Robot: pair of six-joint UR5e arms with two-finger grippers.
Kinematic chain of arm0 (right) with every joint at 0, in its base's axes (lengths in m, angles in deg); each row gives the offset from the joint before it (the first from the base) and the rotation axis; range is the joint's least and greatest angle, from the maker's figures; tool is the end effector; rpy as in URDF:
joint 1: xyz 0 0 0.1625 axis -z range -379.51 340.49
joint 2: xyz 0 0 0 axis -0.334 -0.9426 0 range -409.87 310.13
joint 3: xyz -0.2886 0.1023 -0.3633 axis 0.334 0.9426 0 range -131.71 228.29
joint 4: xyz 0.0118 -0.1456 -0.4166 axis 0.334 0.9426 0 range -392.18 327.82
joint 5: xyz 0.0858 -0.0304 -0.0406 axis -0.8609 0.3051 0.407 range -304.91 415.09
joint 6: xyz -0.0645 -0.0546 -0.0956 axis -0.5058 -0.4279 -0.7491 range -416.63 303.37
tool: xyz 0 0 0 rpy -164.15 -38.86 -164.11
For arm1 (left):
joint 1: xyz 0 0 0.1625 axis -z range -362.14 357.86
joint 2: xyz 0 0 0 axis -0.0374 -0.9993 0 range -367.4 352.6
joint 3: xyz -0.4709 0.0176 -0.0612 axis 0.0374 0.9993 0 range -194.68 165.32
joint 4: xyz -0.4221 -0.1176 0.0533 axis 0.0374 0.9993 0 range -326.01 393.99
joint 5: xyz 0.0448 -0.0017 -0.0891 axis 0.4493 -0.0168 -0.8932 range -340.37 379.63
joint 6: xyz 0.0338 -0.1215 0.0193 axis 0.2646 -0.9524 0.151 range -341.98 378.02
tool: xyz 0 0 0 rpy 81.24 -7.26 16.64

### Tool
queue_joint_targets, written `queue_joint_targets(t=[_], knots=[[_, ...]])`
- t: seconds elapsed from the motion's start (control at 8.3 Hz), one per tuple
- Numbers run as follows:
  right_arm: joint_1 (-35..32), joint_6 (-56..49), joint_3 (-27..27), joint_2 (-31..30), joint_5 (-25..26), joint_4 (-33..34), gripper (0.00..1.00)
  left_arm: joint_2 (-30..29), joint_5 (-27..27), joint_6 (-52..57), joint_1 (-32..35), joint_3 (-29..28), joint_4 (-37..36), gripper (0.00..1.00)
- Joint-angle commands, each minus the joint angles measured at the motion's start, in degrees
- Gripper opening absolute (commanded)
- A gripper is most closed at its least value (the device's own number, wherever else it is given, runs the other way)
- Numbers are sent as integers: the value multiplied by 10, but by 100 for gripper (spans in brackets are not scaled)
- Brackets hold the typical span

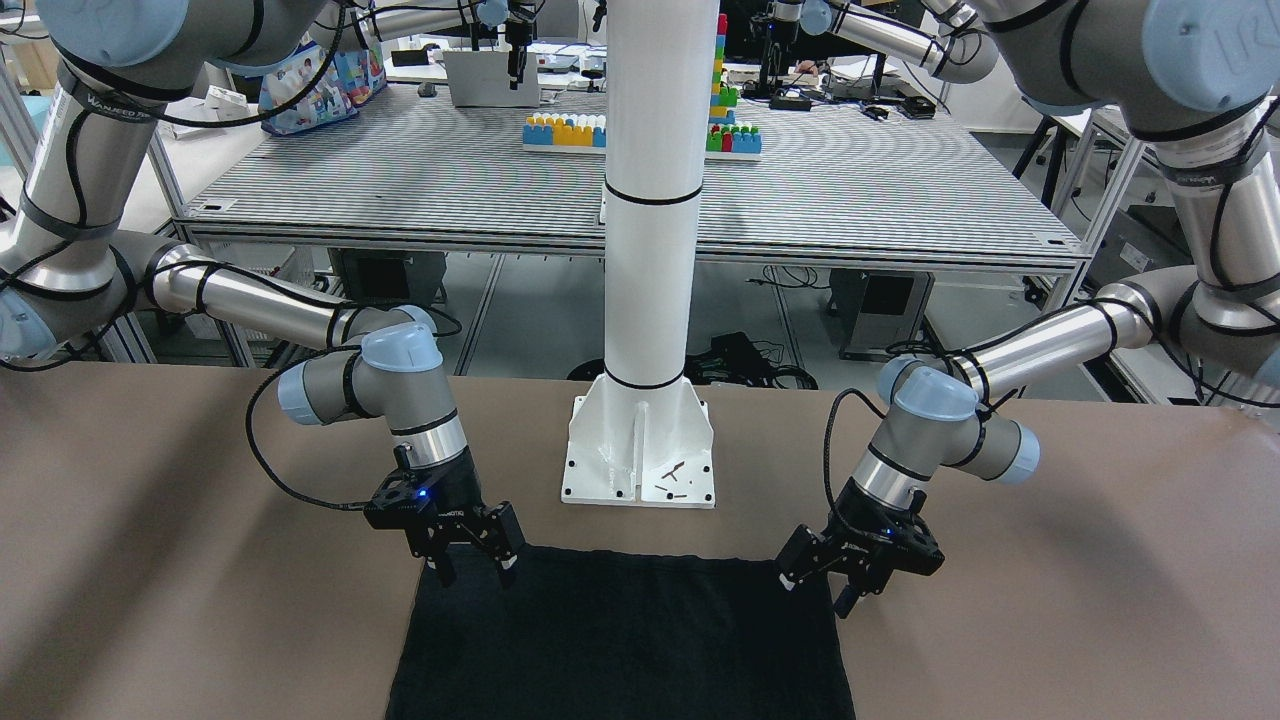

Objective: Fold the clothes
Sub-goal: 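Move both grippers down to the hem corners nearest the robot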

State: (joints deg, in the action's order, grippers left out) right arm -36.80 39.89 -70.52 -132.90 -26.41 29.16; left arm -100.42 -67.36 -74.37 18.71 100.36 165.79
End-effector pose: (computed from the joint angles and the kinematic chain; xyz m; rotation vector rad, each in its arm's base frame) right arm -0.4857 -0.3105 0.3525 0.2394 -1.1158 0.4533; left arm 0.4644 -0.3267 0.3894 0.2425 1.2044 -0.3858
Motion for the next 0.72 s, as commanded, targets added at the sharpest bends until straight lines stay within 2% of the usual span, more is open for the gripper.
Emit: queue_joint_targets(t=[0.0,0.24,0.6], knots=[[87,44,-7,-110,89,-131,94,105,59,-39,-91,22,69,100],[115,60,-7,-170,109,-199,94,122,108,-62,-140,15,75,100],[116,59,-7,-173,111,-206,94,118,121,-62,-155,5,74,97]])
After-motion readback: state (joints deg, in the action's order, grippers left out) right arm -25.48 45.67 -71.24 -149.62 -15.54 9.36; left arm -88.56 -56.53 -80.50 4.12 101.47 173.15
